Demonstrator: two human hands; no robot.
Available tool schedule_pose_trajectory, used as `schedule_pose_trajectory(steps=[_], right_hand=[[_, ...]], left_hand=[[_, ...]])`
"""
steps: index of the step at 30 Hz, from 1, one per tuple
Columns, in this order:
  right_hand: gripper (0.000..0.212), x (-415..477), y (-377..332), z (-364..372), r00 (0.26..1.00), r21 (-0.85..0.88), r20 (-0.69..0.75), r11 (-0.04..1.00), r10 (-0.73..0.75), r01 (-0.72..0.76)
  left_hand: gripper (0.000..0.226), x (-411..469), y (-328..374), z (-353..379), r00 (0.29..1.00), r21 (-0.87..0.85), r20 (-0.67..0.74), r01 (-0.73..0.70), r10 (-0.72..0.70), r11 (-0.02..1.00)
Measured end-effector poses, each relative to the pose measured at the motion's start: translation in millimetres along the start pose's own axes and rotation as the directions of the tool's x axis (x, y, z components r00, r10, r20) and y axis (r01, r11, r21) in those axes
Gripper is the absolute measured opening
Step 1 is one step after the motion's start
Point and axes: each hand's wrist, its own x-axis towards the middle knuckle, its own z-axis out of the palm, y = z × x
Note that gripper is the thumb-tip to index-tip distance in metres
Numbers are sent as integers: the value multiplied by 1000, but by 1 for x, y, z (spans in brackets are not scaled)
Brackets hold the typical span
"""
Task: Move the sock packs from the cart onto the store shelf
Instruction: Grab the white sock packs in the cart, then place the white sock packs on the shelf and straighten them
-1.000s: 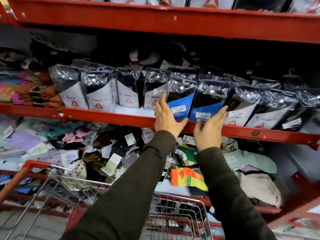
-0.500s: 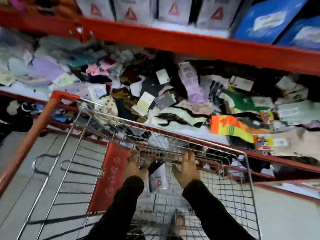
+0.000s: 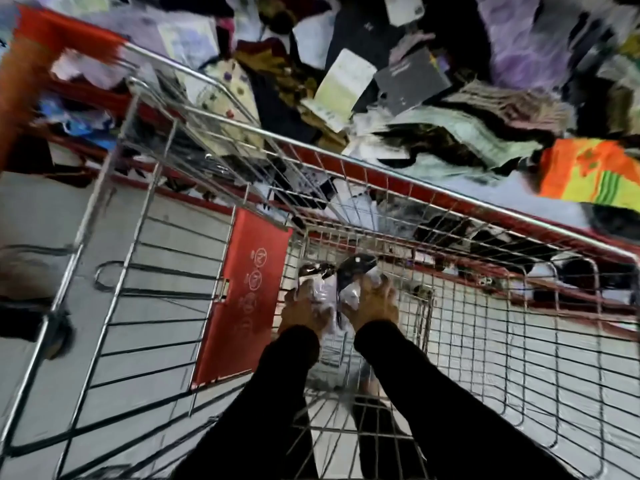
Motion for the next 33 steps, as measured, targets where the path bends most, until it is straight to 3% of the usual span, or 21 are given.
schedule_pose_trajectory(steps=[3, 8, 11, 14, 19, 24, 26, 29, 31, 33], right_hand=[[91, 9, 4, 2, 998, -13, -64, 1000, -17, 16], [100, 14, 26, 1, 996, -98, -83, 995, 28, -37], [95, 11, 38, 6, 982, -117, -186, 992, 22, -45], [89, 12, 43, 5, 982, -170, -189, 985, -16, -17], [93, -8, 55, -18, 979, 16, -202, 1000, 21, -18], [135, -58, 73, -69, 954, 234, -297, 972, 38, 34], [144, -86, 78, -94, 940, 283, -340, 956, 28, 74], [129, -128, 83, -136, 876, 258, -479, 946, -51, 197], [122, -154, 83, -167, 802, 265, -592, 921, -80, 287], [121, -188, 85, -197, 683, 319, -727, 852, -61, 415]], left_hand=[[77, 1, 3, 7, 998, 26, -36, -56, 57, 998], [88, 1, 6, 16, 996, 66, -68, -59, 63, 996], [96, 5, 13, 15, 996, 95, -84, 1, 7, 995], [102, 10, 20, 15, 993, 76, -112, 41, -32, 996], [123, -5, 30, 4, 990, -7, -134, 51, -51, 999], [95, -57, 53, -18, 970, -135, -240, -69, 35, 988], [98, -84, 63, -34, 953, -198, -296, -132, 69, 971], [112, -123, 82, -62, 920, -191, -370, -212, 130, 958], [112, -147, 99, -81, 873, -245, -450, -324, 188, 914], [109, -179, 117, -103, 788, -287, -558, -477, 260, 831]])
